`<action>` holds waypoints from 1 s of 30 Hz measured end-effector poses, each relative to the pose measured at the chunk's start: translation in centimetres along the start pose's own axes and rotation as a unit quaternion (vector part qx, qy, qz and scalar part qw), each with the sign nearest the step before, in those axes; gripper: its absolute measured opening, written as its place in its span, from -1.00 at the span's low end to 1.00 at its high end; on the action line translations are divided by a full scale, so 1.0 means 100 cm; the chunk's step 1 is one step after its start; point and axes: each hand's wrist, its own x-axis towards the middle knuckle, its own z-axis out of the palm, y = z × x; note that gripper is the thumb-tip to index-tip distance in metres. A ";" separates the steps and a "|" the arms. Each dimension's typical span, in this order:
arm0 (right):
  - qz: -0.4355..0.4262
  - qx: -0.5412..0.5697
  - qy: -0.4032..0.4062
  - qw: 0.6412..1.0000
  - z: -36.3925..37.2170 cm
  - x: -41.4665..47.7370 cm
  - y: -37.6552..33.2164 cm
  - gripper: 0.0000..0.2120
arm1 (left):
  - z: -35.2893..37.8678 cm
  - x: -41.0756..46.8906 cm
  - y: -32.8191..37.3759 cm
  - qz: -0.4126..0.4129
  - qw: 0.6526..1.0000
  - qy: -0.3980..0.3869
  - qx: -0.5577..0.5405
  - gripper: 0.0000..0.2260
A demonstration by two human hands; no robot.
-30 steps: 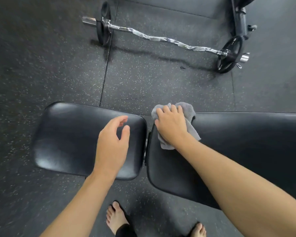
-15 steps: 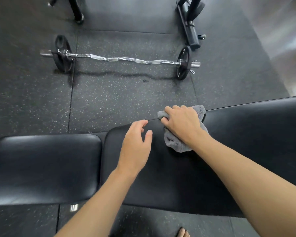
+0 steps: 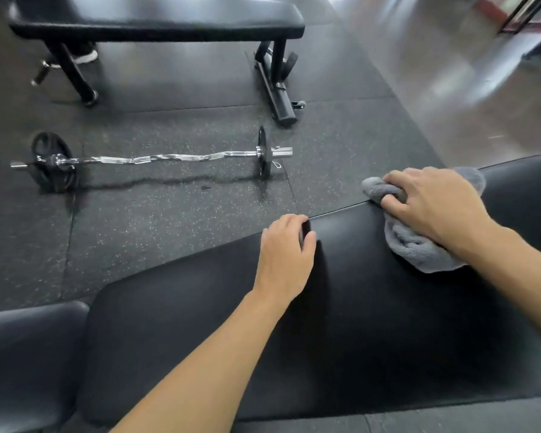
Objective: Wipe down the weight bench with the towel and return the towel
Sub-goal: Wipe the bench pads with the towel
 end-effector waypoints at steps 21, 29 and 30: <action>-0.028 0.098 -0.036 0.994 0.021 -0.010 -0.101 -0.81 | -0.022 0.023 0.062 -0.059 0.998 -0.011 0.034 -0.69; 0.040 0.079 -0.085 0.992 -0.015 0.002 0.020 -0.66 | 0.029 0.033 0.129 -0.021 0.999 -0.028 0.004 -0.63; 0.047 0.077 -0.077 0.993 -0.020 -0.001 0.036 -0.66 | 0.039 0.033 0.142 -0.005 0.999 -0.030 0.010 -0.62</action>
